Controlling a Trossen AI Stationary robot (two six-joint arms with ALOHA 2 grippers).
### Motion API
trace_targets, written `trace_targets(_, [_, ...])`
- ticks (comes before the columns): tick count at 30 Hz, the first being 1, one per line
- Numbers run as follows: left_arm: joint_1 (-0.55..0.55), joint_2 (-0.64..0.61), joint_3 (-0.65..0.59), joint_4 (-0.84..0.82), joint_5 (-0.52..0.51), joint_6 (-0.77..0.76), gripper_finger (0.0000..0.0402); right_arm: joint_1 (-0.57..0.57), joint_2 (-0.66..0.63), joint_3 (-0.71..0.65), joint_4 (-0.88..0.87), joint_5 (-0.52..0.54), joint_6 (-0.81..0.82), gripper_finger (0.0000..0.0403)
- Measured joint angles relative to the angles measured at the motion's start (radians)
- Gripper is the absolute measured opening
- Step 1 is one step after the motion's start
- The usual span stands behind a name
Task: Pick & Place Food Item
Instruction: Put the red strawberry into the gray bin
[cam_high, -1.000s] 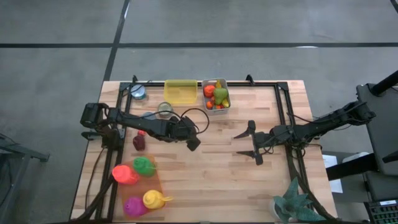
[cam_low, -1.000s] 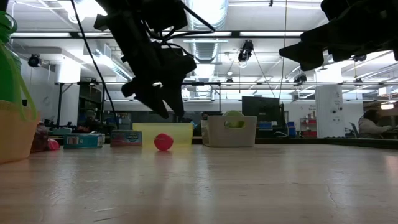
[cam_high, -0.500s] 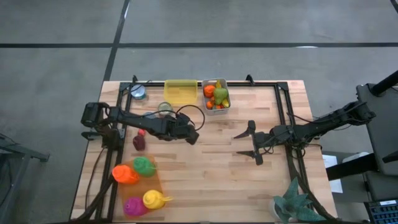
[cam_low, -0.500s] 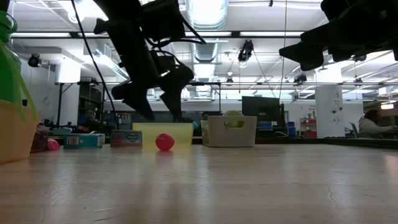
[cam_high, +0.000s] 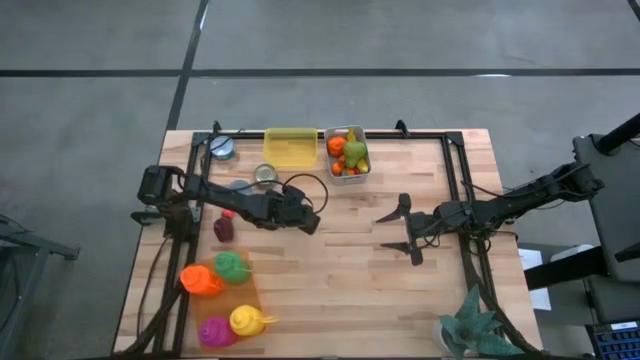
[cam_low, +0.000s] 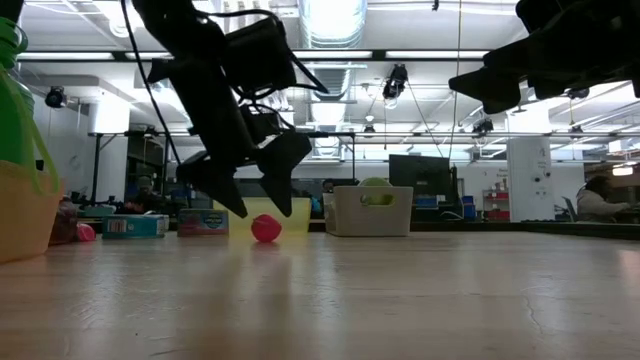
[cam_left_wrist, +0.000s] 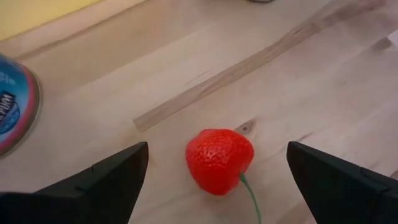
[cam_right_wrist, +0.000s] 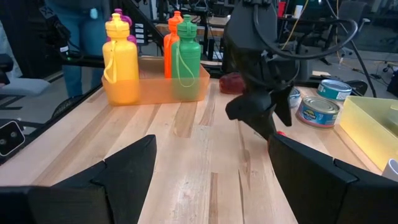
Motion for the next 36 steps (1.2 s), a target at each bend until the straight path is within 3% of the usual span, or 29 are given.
trace_targets(22, [0.003,0.006,-0.189,0.335,0.002,0.024,0.0381,0.0,0.0,0.0,0.0,0.0,0.0,0.0306])
trace_targets(26, [0.003,0.006,-0.199,0.378,0.018,0.055,0.0352,0.0,0.0,0.0,0.0,0.0,0.0,0.0306])
trace_targets(36, [0.003,0.006,-0.199,0.375,0.019,0.057,0.0232,0.0,0.0,0.0,0.0,0.0,0.0,0.0306])
